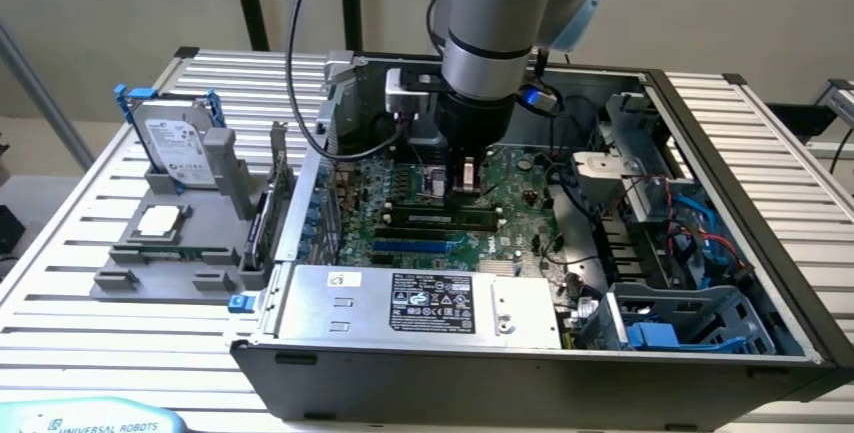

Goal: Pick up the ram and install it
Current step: 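Insert the ram into the slot, then press down the ram until it locks into place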

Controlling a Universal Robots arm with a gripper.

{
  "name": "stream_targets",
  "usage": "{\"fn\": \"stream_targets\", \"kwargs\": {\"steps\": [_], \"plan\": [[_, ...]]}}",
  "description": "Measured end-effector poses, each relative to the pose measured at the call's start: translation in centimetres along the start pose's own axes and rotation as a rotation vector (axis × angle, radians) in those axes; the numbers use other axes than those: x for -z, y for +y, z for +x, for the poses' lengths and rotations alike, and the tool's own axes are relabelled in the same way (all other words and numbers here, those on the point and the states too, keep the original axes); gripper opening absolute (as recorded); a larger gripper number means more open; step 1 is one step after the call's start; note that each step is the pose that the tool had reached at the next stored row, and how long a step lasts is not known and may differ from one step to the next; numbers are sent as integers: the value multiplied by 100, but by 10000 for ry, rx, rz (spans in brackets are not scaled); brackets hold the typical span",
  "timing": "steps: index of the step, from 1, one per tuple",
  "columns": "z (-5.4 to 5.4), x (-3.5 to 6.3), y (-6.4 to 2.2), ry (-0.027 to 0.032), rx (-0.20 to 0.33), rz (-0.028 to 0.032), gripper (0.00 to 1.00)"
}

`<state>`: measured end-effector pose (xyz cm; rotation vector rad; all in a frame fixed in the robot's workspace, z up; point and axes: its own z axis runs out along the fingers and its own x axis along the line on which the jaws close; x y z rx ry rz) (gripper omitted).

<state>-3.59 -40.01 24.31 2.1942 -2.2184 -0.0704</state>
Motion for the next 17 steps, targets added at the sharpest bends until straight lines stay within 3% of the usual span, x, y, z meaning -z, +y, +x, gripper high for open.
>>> {"fn": "stream_targets", "kwargs": {"steps": [2, 6, 17], "plan": [[-1, 22, 0, -3, 1, -3, 26], [-1, 24, 1, -36, 2, -3, 11], [-1, 24, 1, -111, 6, -4, 11]]}}
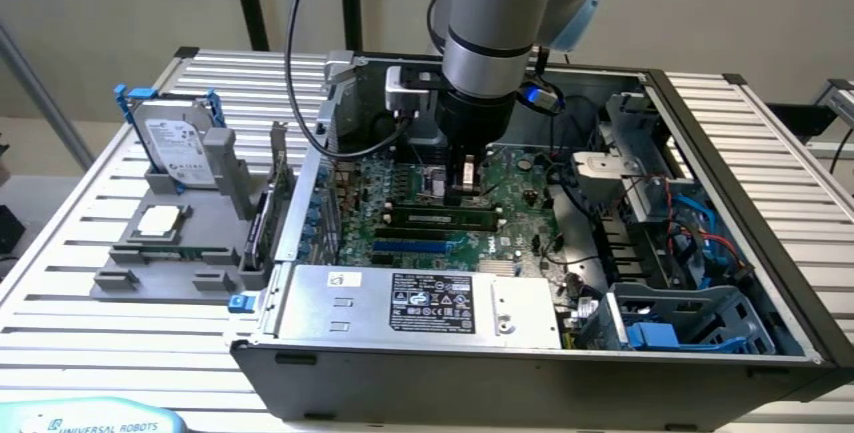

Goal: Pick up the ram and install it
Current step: 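Press down the ram until it locks into place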

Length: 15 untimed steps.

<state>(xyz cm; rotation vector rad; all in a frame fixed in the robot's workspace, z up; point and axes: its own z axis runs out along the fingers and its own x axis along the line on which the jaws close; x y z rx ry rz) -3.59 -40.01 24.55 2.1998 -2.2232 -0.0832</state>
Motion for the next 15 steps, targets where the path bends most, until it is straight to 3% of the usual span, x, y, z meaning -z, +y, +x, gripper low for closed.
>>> {"fn": "stream_targets", "kwargs": {"steps": [7, 15], "plan": [[0, 0, 0, -46, 2, 0, 11], [1, -13, 4, -47, 3, 14, 11]]}}
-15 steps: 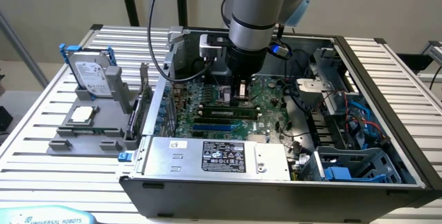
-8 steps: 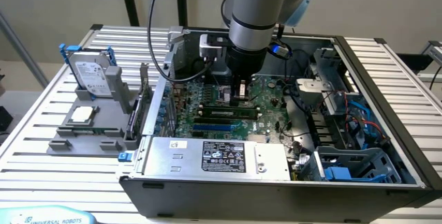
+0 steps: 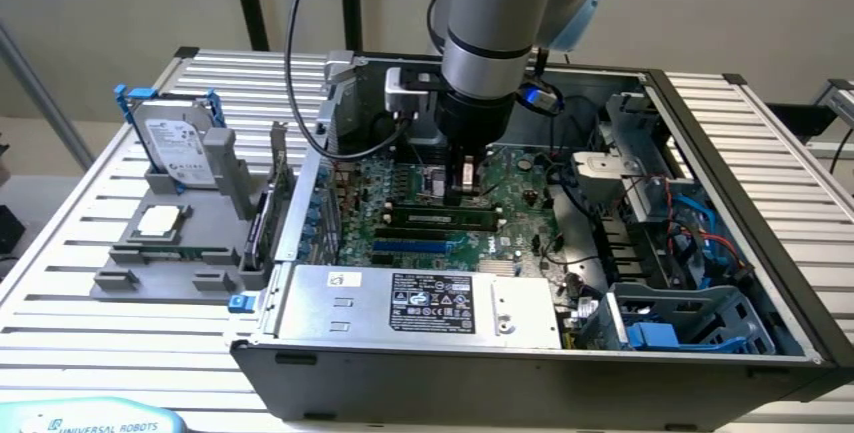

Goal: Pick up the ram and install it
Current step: 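Press down the ram until it locks into place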

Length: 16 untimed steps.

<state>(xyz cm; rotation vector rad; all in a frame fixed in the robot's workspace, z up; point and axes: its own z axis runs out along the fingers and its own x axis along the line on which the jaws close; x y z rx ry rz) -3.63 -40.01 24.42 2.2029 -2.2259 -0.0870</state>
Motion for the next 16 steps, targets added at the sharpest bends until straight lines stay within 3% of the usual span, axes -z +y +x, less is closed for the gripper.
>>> {"fn": "stream_targets", "kwargs": {"steps": [16], "plan": [[9, -186, 34, 15, -1, 233, 11]]}}
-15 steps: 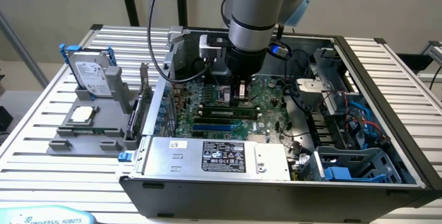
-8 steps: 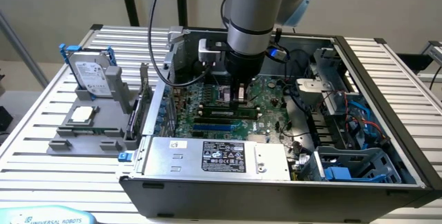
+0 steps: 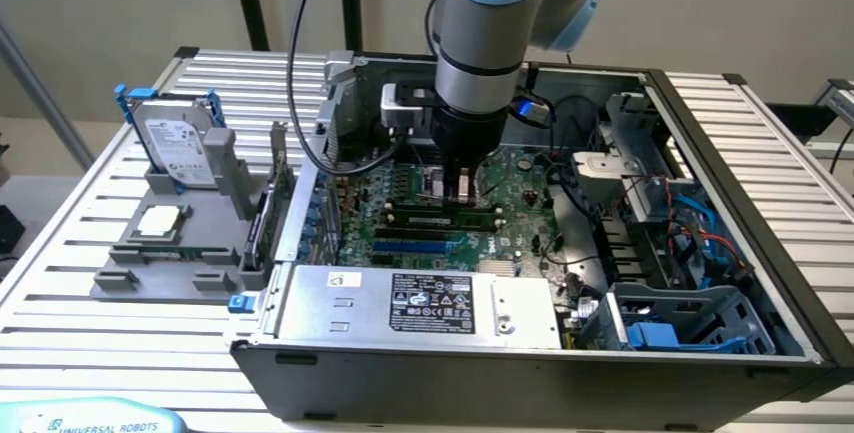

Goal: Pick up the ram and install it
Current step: 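Press down the ram until it locks into place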

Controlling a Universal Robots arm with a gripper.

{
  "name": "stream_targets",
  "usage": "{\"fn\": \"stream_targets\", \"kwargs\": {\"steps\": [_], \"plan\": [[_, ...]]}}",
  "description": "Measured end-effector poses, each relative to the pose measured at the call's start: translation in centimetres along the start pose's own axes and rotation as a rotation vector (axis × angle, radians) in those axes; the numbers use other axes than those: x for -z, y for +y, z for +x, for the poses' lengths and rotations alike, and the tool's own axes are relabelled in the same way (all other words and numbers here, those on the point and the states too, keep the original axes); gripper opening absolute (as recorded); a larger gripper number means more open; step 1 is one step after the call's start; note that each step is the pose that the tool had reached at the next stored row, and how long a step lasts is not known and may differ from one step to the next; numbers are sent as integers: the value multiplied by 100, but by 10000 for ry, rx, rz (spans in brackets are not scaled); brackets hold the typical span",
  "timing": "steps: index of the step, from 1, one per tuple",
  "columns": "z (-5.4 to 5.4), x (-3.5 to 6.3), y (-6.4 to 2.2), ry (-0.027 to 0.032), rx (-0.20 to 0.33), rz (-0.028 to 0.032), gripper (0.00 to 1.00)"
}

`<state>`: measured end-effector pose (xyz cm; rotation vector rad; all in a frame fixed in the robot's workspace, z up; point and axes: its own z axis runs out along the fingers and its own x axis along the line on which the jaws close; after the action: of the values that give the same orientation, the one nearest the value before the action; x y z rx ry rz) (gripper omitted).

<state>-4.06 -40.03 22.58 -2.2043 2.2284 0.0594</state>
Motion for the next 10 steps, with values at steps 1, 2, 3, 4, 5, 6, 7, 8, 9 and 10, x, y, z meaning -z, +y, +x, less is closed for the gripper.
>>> {"fn": "stream_targets", "kwargs": {"steps": [1, 2, 3, 4, 5, 6, 7, 8, 9, 10], "plan": [[0, -17, 3, 0, 0, 17, 11], [0, -24, 4, 0, -1, 23, 11], [-1, -25, 4, -2, 0, 25, 11], [-1, -15, 5, -1, -1, 25, 11], [-3, 9, 5, -20, 0, 31, 11], [-6, 48, 7, -32, -2, 29, 11], [-6, 97, 8, -19, -2, 26, 11], [-7, 143, 9, -17, -2, 23, 11], [-8, 186, 9, -18, -1, 21, 11], [-9, 211, 9, -17, 0, 16, 11]]}}
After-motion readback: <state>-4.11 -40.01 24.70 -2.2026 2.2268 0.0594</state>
